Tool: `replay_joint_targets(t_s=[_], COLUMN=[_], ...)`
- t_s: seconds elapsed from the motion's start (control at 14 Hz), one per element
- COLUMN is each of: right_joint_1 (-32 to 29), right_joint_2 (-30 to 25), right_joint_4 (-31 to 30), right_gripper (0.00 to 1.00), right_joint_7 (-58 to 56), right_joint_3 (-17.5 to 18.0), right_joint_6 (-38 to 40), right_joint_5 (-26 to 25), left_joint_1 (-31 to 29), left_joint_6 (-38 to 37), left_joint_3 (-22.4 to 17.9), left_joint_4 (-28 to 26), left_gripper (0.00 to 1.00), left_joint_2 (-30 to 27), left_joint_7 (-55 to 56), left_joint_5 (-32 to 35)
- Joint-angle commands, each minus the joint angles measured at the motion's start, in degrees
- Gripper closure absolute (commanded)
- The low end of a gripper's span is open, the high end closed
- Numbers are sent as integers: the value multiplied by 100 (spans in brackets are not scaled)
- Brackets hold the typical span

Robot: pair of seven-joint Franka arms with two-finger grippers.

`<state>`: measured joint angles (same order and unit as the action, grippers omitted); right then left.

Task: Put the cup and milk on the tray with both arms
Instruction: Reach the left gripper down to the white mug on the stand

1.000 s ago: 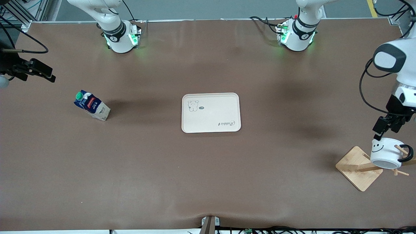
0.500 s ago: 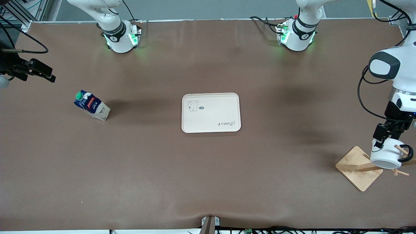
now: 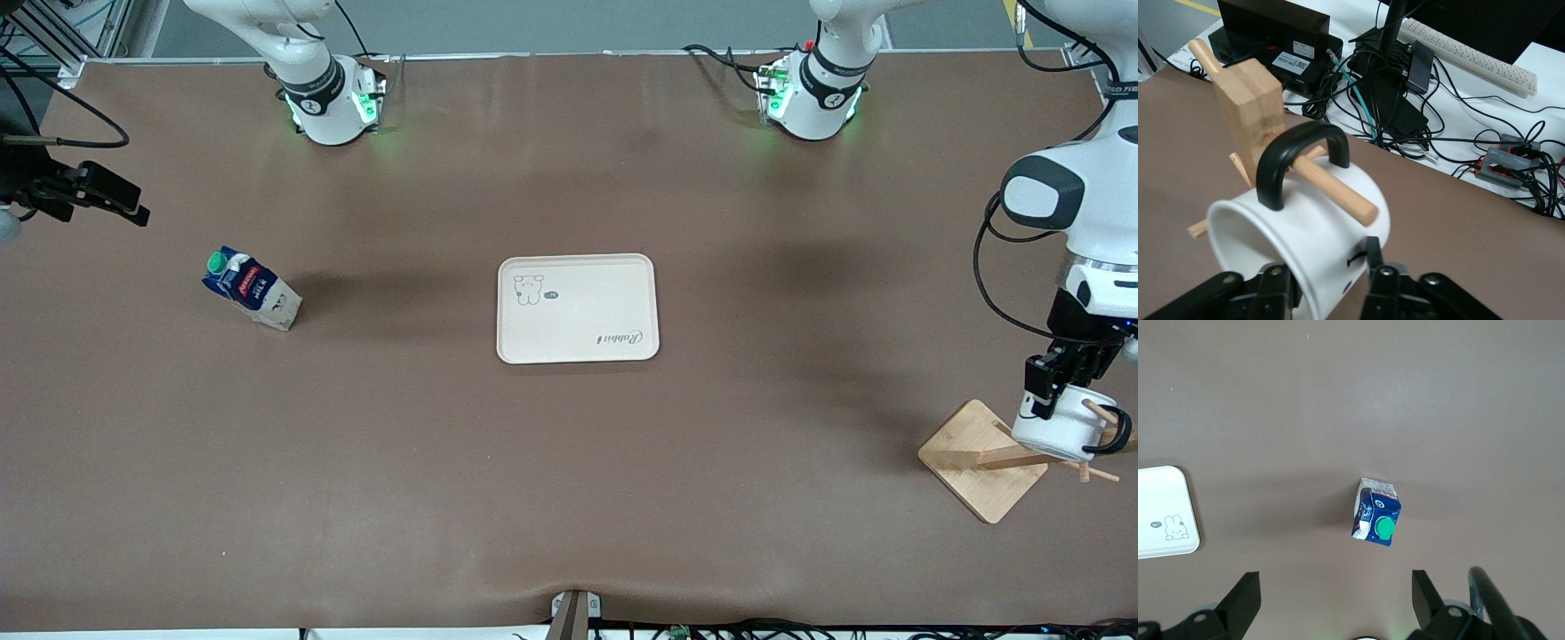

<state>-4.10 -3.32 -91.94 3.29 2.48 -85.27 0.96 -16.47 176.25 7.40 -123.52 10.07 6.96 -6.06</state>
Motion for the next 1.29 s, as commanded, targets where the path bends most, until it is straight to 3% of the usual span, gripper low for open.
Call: replay_joint_targets(t_s=[0.0,0.07,0.14,0.43,0.64,1.21], right_joint_1=[-73,-73,-91,-82,-91,-91], right_joint_2=[60,60,60,86,86,95], right_joint_4=[133,133,133,133,133,142], right_gripper=[0,0,0,0,0,0], right_joint_7=[-21,-21,-21,-21,-21,-21], right_joint_3=[60,60,60,60,60,60], right_joint_6=[81,81,72,72,72,63], right_joint_5=[-61,-61,-52,-52,-26,-17], left_joint_1=[64,169,205,205,205,196], left_joint_6=[50,50,50,15,-90,-2645], left_joint_3=[16,25,25,331,560,1210], left_joint_4=[152,161,179,170,-189,37], left_gripper=[88,98,100,100,100,100], left_joint_2=[56,48,39,-75,-461,-1218], left_joint_7=[-142,-142,-142,-99,-72,121], left_joint_5=[-45,-53,-53,-53,-62,-106])
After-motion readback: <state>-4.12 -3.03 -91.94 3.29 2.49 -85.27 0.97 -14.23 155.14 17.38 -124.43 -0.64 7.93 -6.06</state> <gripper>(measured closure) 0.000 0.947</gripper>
